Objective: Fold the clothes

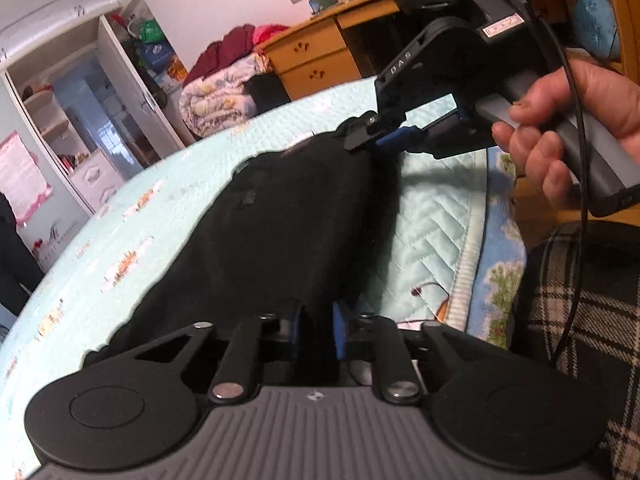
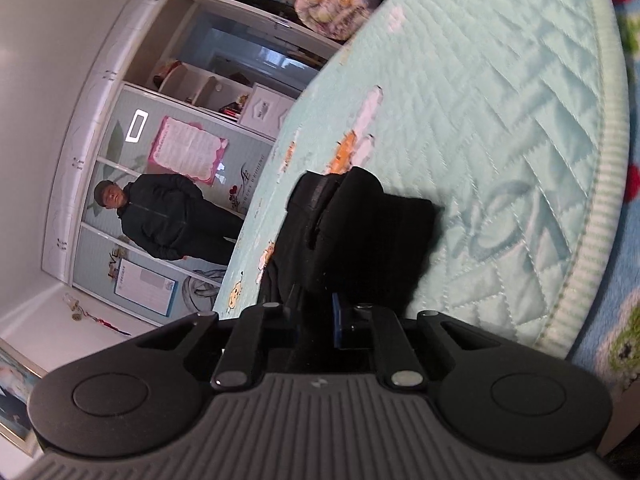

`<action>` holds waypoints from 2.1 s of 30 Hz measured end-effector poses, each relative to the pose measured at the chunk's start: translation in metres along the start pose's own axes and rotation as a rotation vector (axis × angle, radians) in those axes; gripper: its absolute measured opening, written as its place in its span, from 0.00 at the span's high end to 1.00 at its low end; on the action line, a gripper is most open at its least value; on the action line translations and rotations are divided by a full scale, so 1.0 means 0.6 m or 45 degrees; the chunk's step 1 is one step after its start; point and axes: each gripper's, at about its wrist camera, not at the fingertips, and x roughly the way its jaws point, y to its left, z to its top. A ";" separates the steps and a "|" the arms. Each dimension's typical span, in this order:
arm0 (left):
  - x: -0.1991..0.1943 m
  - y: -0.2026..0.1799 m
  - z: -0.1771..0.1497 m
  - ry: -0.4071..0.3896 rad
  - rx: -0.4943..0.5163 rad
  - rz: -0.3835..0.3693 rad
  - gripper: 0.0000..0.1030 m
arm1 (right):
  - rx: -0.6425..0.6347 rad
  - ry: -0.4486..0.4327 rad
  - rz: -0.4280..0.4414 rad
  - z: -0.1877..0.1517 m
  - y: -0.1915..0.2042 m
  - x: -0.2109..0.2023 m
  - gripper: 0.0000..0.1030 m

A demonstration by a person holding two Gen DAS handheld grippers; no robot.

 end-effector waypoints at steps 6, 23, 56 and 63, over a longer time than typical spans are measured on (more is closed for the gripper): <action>-0.021 0.019 0.001 -0.014 0.019 -0.020 0.91 | 0.061 0.043 0.039 -0.008 0.005 -0.015 0.89; 0.029 -0.011 -0.021 0.054 -0.014 -0.115 0.87 | -0.169 -0.108 -0.248 -0.004 0.048 -0.049 0.85; -0.236 0.313 -0.483 -0.050 -2.106 0.176 0.90 | 0.002 0.198 0.026 -0.004 -0.025 0.082 1.00; -0.438 0.371 -0.568 -0.192 -2.290 0.696 0.82 | -0.139 0.158 -0.149 -0.013 0.043 0.080 1.00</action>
